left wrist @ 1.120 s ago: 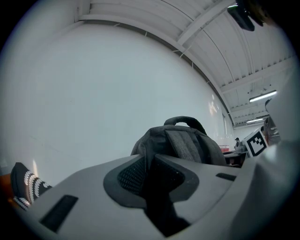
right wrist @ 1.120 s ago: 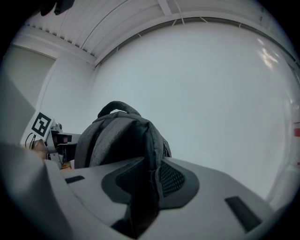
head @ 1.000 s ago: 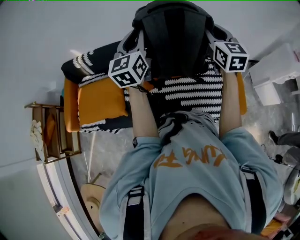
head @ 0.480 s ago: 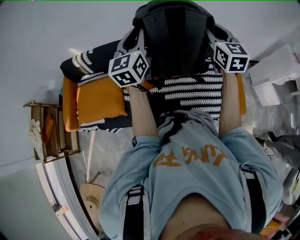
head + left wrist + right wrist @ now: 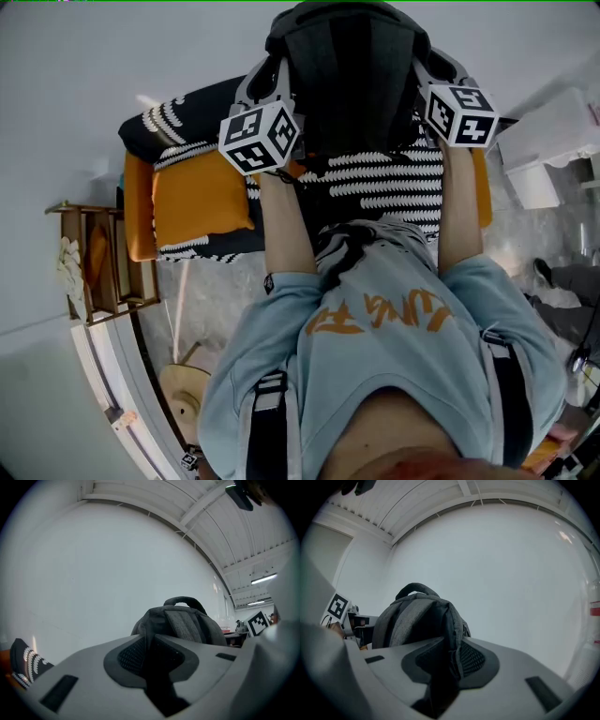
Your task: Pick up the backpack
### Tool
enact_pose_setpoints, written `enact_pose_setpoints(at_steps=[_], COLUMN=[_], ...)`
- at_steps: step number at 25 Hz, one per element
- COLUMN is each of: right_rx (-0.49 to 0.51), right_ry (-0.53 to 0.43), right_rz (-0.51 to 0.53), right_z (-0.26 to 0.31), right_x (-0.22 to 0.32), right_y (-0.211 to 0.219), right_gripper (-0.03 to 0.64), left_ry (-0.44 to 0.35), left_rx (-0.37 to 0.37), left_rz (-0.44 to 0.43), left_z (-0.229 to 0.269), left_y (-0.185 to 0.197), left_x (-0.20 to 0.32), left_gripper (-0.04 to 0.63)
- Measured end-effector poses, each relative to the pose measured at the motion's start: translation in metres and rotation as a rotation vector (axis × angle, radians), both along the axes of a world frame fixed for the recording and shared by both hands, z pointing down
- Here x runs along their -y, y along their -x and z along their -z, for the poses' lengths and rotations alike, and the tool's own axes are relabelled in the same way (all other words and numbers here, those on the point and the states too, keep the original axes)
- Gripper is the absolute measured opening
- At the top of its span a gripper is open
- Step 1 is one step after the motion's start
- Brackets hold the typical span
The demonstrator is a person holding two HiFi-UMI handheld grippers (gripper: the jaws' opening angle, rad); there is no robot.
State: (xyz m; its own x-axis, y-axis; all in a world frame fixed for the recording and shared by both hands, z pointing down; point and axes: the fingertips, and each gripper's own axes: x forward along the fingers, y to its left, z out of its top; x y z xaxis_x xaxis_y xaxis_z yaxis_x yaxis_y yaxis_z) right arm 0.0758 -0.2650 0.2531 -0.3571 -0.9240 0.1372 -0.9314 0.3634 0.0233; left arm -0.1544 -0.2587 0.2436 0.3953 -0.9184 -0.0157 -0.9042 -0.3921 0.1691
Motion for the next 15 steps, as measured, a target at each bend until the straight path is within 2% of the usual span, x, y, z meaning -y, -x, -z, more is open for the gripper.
enact_pose_setpoints(at_steps=[15], right_rx=[0.004], right_ry=[0.038], right_rz=[-0.004], right_z=[-0.02], right_x=[-0.002], right_y=[0.008], right_gripper=[0.109], left_ry=[0.038], left_rx=[-0.01], left_rz=[0.01], left_z=[-0.017], left_y=[0.009], left_x=[-0.007], left_gripper=[0.078])
